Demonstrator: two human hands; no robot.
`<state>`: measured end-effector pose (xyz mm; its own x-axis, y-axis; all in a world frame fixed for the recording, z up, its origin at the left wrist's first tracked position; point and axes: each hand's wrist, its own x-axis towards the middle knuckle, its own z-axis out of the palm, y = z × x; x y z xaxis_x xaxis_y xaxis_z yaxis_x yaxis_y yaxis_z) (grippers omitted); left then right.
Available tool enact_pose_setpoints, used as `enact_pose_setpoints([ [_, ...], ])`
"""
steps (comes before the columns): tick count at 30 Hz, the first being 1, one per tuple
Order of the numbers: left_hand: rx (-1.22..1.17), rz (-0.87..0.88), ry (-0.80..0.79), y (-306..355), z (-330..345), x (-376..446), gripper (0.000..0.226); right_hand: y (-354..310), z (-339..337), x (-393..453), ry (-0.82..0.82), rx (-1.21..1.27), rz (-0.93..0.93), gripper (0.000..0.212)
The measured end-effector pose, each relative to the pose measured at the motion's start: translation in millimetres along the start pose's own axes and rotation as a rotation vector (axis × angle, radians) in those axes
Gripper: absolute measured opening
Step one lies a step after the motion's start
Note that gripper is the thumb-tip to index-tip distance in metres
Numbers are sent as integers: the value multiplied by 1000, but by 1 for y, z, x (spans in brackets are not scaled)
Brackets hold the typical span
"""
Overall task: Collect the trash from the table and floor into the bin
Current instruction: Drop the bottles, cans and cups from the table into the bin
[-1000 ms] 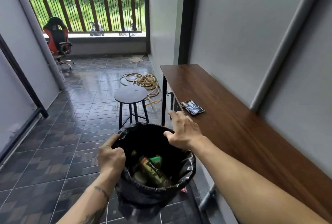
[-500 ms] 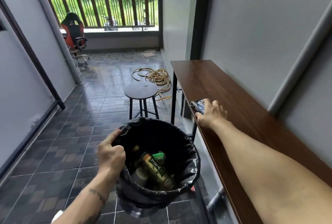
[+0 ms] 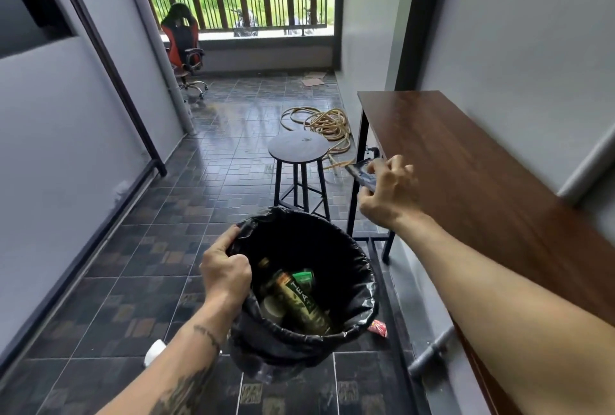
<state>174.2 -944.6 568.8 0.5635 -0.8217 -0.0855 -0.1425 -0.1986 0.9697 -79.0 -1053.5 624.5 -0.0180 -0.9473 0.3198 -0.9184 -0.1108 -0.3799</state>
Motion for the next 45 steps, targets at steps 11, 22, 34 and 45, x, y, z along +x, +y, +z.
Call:
enact_pose_setpoints([
  [11, -1, -38, 126, -15, -56, 0, 73, -107, 99, -104, -628, 47, -335, 55],
  [22, -86, -66, 255, -14, -194, 20, 73, -178, 127, -105, -501, 179, -275, 45],
  [34, -11, -191, 189, -105, -345, 110, 72, -322, 204, -210, -652, 184, 144, 70],
  [45, 247, -92, -34, -207, -343, 142, 76, -291, 274, -278, -488, 542, 983, 21],
])
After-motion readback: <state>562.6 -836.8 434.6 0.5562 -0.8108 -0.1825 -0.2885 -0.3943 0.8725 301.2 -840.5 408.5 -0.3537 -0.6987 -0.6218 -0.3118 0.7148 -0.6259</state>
